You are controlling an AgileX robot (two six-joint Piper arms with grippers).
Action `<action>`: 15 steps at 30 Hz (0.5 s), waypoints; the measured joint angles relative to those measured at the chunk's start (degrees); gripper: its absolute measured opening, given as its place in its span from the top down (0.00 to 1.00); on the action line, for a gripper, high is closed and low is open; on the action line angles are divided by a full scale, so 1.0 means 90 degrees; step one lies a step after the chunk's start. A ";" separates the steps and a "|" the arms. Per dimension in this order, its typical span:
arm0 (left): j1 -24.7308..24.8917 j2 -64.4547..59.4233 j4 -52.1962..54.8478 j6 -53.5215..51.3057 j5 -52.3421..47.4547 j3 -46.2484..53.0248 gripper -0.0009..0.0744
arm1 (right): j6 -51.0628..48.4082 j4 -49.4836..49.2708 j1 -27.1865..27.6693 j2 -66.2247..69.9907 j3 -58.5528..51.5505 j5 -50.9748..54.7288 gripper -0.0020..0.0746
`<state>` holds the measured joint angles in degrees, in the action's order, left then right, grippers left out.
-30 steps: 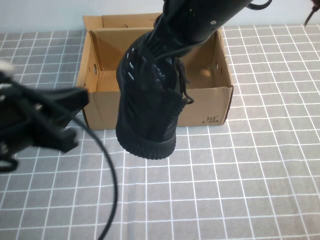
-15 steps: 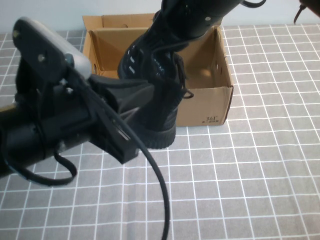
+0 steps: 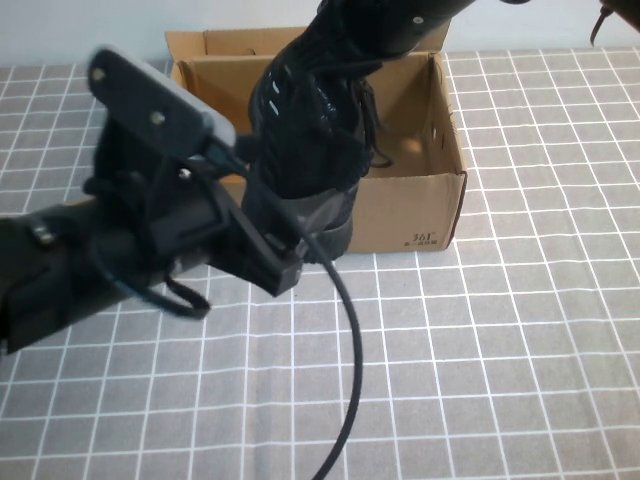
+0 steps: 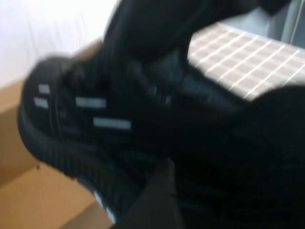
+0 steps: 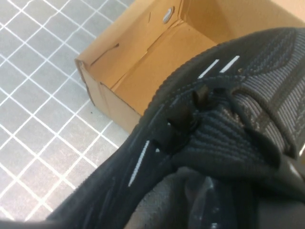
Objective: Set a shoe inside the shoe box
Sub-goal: Hand over the shoe
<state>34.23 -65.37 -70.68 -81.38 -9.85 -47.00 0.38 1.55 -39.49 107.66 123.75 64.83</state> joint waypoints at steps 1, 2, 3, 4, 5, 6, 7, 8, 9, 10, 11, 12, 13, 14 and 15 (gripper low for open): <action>0.0000 -0.0110 -0.0085 -0.0013 0.0058 0.0000 0.12 | 0.0007 0.0000 0.0000 0.0000 0.0000 -0.0015 0.98; 0.0000 -0.0192 -0.0150 -0.0026 0.0111 0.0000 0.11 | 0.0023 0.0000 0.0000 0.0000 0.0000 -0.0026 0.98; 0.0000 -0.0279 -0.0199 -0.0040 0.0167 0.0000 0.11 | 0.0034 0.0000 0.0000 0.0000 0.0000 -0.0031 0.98; 0.0000 -0.0360 -0.0227 -0.0040 0.0216 0.0000 0.11 | 0.0034 0.0000 0.0000 0.0000 0.0000 -0.0046 0.98; 0.0000 -0.0422 -0.0264 -0.0051 0.0247 0.0000 0.11 | 0.0034 0.0000 0.0000 0.0000 0.0000 -0.0075 0.98; 0.0000 -0.0496 -0.0318 -0.0051 0.0277 -0.0004 0.11 | 0.0034 0.0000 0.0000 0.0000 0.0000 -0.0103 0.98; 0.0000 -0.0562 -0.0403 -0.0051 0.0287 -0.0015 0.11 | 0.0036 0.0000 0.0004 0.0000 0.0000 -0.0117 0.98; 0.0000 -0.0621 -0.0467 -0.0051 0.0292 -0.0043 0.11 | 0.0036 0.0000 0.0016 0.0000 0.0000 -0.0149 0.98; 0.0000 -0.0673 -0.0513 -0.0051 0.0292 -0.0078 0.11 | 0.0036 0.0000 0.0029 0.0000 0.0000 -0.0148 0.98; 0.0000 -0.0710 -0.0547 -0.0051 0.0292 -0.0116 0.11 | 0.0047 0.0000 0.0038 0.0000 0.0000 -0.0148 0.98; 0.0000 -0.0728 -0.0559 -0.0053 0.0278 -0.0164 0.11 | 0.0047 0.0000 0.0038 0.0000 0.0000 -0.0148 0.98; 0.0000 -0.0724 -0.0559 -0.0066 0.0232 -0.0206 0.11 | 0.0047 0.0000 0.0038 0.0000 0.0000 -0.0163 0.98; 0.0000 -0.0724 -0.0559 -0.0066 0.0184 -0.0246 0.11 | 0.0047 0.0000 0.0038 0.0000 0.0000 -0.0179 0.98; 0.0000 -0.0724 -0.0559 -0.0066 0.0115 -0.0275 0.11 | 0.0059 0.0000 0.0038 0.0000 0.0000 -0.0189 0.98; 0.0000 -0.0724 -0.0559 -0.0066 0.0041 -0.0306 0.11 | 0.0059 0.0000 0.0038 0.0000 0.0000 -0.0189 0.98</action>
<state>34.23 -71.89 -75.72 -81.97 -9.48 -49.75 0.91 1.55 -39.15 107.66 123.75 63.13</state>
